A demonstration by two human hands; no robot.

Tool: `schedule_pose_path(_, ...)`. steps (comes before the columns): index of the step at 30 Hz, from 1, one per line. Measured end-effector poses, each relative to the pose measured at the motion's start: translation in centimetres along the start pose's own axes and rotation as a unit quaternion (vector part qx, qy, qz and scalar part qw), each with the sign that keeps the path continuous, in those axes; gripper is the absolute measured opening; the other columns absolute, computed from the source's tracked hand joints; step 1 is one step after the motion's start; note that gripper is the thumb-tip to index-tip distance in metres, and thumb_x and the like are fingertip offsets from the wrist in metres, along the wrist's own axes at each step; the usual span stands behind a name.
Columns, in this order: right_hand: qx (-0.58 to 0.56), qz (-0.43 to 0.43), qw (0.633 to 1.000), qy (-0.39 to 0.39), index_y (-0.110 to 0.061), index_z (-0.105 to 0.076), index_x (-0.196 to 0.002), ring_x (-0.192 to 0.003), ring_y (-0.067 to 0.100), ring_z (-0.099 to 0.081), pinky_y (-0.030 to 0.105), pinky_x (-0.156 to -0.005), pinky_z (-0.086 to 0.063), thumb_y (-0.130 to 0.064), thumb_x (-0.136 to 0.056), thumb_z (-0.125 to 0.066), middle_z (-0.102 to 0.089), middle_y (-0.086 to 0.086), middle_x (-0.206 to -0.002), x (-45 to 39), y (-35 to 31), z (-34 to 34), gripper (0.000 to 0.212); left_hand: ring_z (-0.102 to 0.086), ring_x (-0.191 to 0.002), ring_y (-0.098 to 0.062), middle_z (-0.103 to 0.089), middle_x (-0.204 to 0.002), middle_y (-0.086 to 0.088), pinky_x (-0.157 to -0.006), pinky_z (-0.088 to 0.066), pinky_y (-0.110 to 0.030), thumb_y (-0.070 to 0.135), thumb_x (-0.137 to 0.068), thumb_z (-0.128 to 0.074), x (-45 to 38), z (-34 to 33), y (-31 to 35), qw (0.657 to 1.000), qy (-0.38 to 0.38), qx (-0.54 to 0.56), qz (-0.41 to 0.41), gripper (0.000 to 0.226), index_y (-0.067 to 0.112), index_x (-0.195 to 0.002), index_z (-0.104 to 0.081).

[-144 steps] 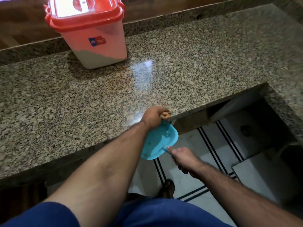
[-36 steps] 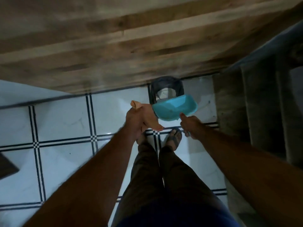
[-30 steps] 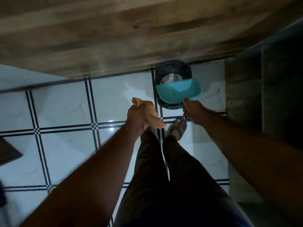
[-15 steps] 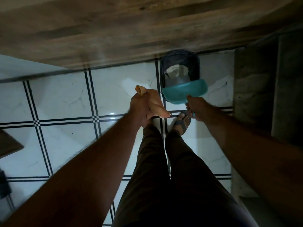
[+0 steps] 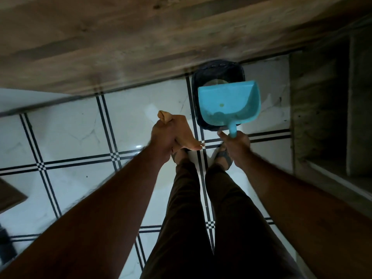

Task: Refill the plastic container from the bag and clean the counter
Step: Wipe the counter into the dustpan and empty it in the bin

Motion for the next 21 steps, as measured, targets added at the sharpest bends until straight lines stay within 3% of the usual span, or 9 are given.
schedule_pose_path(2, 0.024, -0.003, 1.000, 0.000, -0.018, -0.063, -0.085, -0.069, 0.020, -0.059, 0.034, -0.060, -0.051, -0.041, -0.081, -0.092, -0.063, 0.003, -0.075, -1.8, 1.3, -0.1, 0.037, -0.074, -0.078, -0.030, -0.074, -0.084, -0.022, -0.080, -0.059, -0.045, 0.023, -0.071, -0.081, -1.0, 0.1, -0.7, 1.000, -0.007, 0.020, 0.008, 0.041, -0.007, -0.095, -0.067)
schedule_pose_path(4, 0.031, -0.003, 0.999, -0.011, -0.017, -0.064, -0.089, -0.073, 0.018, -0.061, 0.035, -0.066, -0.055, -0.038, -0.082, -0.092, -0.065, 0.003, -0.079, -3.6, 2.7, -0.6, 0.036, -0.075, -0.067, -0.020, -0.074, -0.073, -0.009, -0.070, -0.062, -0.037, 0.015, -0.082, -0.077, -2.2, 0.7, -1.8, 0.999, 0.001, 0.034, 0.021, 0.017, 0.003, -0.089, -0.066)
schedule_pose_path(6, 0.031, -0.009, 0.999, -0.022, -0.018, -0.064, -0.090, -0.074, 0.018, -0.061, 0.035, -0.069, -0.055, -0.037, -0.082, -0.093, -0.064, 0.002, -0.080, -4.8, 3.8, -1.1, 0.035, -0.075, -0.066, -0.020, -0.072, -0.083, -0.011, -0.059, -0.064, -0.034, 0.009, -0.100, -0.065, -3.1, 0.9, -2.5, 0.999, 0.020, 0.034, 0.036, 0.004, 0.006, -0.099, -0.067)
schedule_pose_path(10, 0.024, -0.031, 0.998, -0.044, -0.011, -0.068, -0.094, -0.077, 0.020, -0.059, 0.038, -0.071, -0.051, -0.036, -0.083, -0.092, -0.063, 0.006, -0.081, -6.4, 6.1, -2.5, 0.036, -0.065, -0.044, -0.004, -0.061, -0.080, -0.003, -0.042, -0.051, -0.021, 0.013, -0.109, -0.054, -5.3, 1.7, -3.4, 0.996, 0.066, -0.035, 0.049, 0.012, 0.013, -0.099, -0.059)
schedule_pose_path(12, 0.049, -0.034, 0.997, -0.051, -0.008, -0.073, -0.096, -0.077, 0.022, -0.065, 0.042, -0.073, -0.057, -0.050, -0.077, -0.092, -0.071, 0.012, -0.084, -7.6, 7.7, -3.2, 0.049, -0.071, -0.051, -0.005, -0.067, -0.083, -0.005, -0.046, -0.056, -0.022, 0.015, -0.113, -0.049, -6.5, 1.7, -3.5, 0.998, 0.049, -0.009, 0.044, 0.014, 0.008, -0.111, -0.061)
schedule_pose_path(14, 0.056, -0.034, 0.996, -0.060, -0.017, -0.074, -0.086, -0.073, 0.020, -0.067, 0.045, -0.072, -0.059, -0.062, -0.071, -0.090, -0.073, 0.008, -0.079, -8.4, 8.9, -3.9, 0.050, -0.077, -0.064, -0.011, -0.076, -0.081, -0.006, -0.056, -0.062, -0.025, 0.014, -0.115, -0.044, -7.3, 1.5, -3.5, 0.999, 0.016, 0.013, 0.039, 0.023, 0.006, -0.111, -0.065)
schedule_pose_path(17, 0.045, -0.038, 0.994, -0.092, -0.022, -0.067, -0.078, -0.066, 0.009, -0.058, 0.028, -0.064, -0.048, -0.036, -0.094, -0.082, -0.064, -0.006, -0.069, -8.6, 8.9, -5.1, 0.026, -0.078, -0.069, -0.012, -0.077, -0.080, -0.005, -0.061, -0.064, -0.025, 0.013, -0.114, -0.046, -8.4, 2.0, -3.7, 0.999, 0.015, -0.009, 0.040, 0.024, 0.009, -0.105, -0.068)
schedule_pose_path(18, 0.051, -0.043, 0.994, -0.090, -0.022, -0.067, -0.082, -0.068, 0.010, -0.060, 0.028, -0.065, -0.050, -0.039, -0.095, -0.080, -0.065, -0.005, -0.072, -9.1, 9.2, -5.2, 0.025, -0.077, -0.071, -0.013, -0.075, -0.086, -0.008, -0.062, -0.064, -0.024, 0.012, -0.113, -0.048, -8.6, 2.1, -3.8, 0.999, 0.017, -0.015, 0.043, 0.022, 0.007, -0.107, -0.068)
schedule_pose_path(21, 0.124, -0.061, 0.988, -0.066, -0.020, -0.069, -0.096, -0.082, 0.023, -0.071, 0.037, -0.069, -0.058, -0.065, -0.081, -0.081, -0.073, 0.004, -0.085, -11.0, 9.9, -4.4, 0.049, -0.079, -0.072, -0.013, -0.072, -0.098, -0.014, -0.062, -0.064, -0.025, 0.015, -0.113, -0.049, -9.0, 2.6, -4.2, 0.998, 0.023, -0.024, 0.046, 0.026, 0.001, -0.121, -0.068)
Point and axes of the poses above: each hand's wrist, its own x-axis away from the middle knuckle, its own z-axis out of the back of the hand, y = z × x, the point moved 10 cm from there along -x, towards the middle knuckle
